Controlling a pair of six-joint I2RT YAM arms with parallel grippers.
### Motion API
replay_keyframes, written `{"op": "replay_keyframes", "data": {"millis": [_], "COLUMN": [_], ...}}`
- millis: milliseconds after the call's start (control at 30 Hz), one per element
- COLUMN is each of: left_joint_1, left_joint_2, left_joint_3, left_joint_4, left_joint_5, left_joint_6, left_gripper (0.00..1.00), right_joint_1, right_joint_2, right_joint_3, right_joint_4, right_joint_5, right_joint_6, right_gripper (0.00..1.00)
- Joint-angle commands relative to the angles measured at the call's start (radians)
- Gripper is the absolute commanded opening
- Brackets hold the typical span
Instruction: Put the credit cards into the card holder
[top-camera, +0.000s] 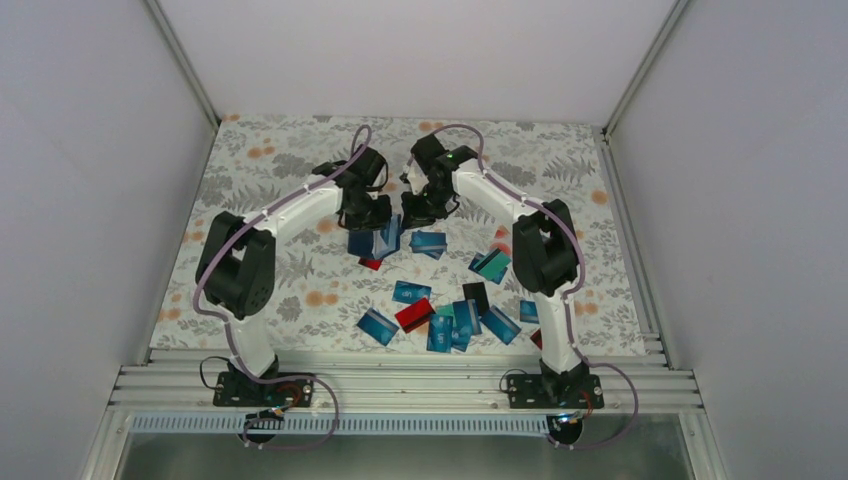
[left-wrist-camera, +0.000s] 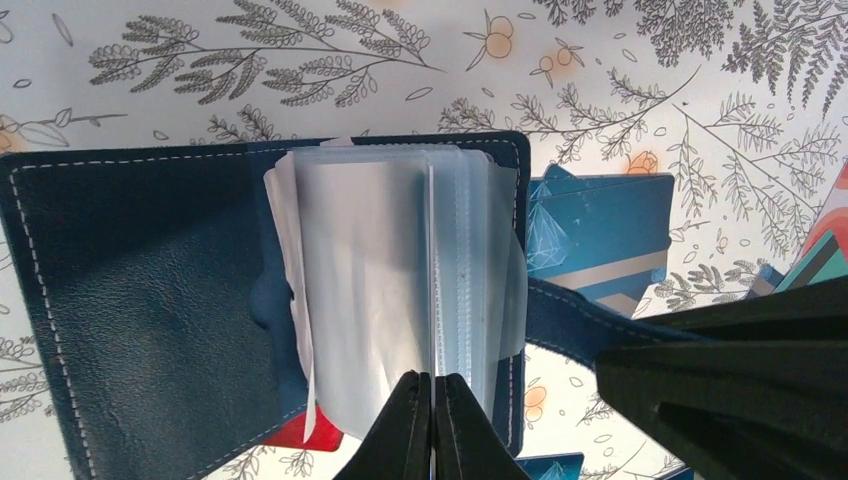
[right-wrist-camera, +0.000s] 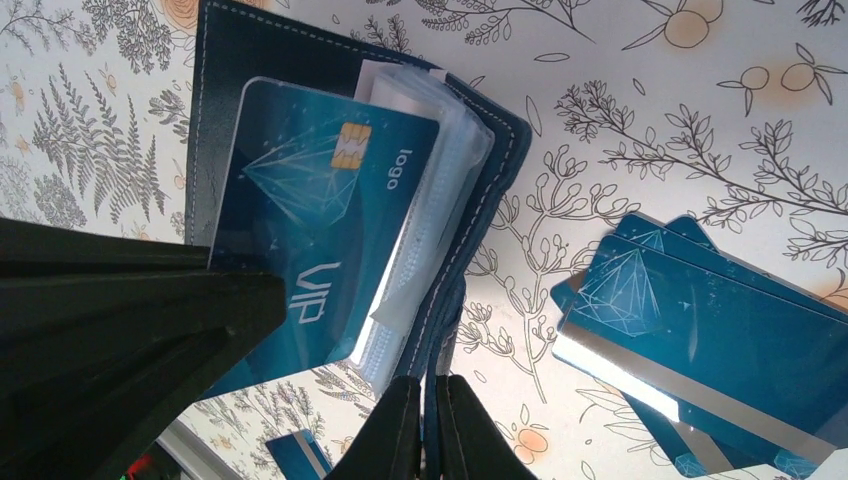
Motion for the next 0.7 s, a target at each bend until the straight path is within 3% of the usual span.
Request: {"op": "replay_keyframes", "data": {"millis": [0,200,467,667], "left_joint_1": [-0.008,-0.017,-0.028,-0.024], "left_joint_2": [0.04,0.069,0.095,0.052], "left_joint_3": [0.057,0.071,0.11,0.091], "left_joint_4": [-0.032,-0.053,-0.174,-0.155], "left_joint_5": [0.0,-0.05,-0.278,-0.356], "left_joint_6": [-0.021,-0.029,-0.013,0.025], "left_gripper": [0.02,0.02,0.02,0.02], "right_joint_1": [-0.001,-0.002,-0.003,-0.006], "right_joint_2": [-0.014,-0.015,-0.015,-0.018], "right_joint_3": [0.01,0.01,0.006,-0.016], "right_joint_4": [-0.01,-0.011,-0.013,-0.004], "right_joint_5": [-0.021,-0.02,-0.015,-0.01], "right_joint_6": [-0.011,-0.012,-0.017,-0.022], "right_gripper": [0.04,0.04,0.04,0.04]}}
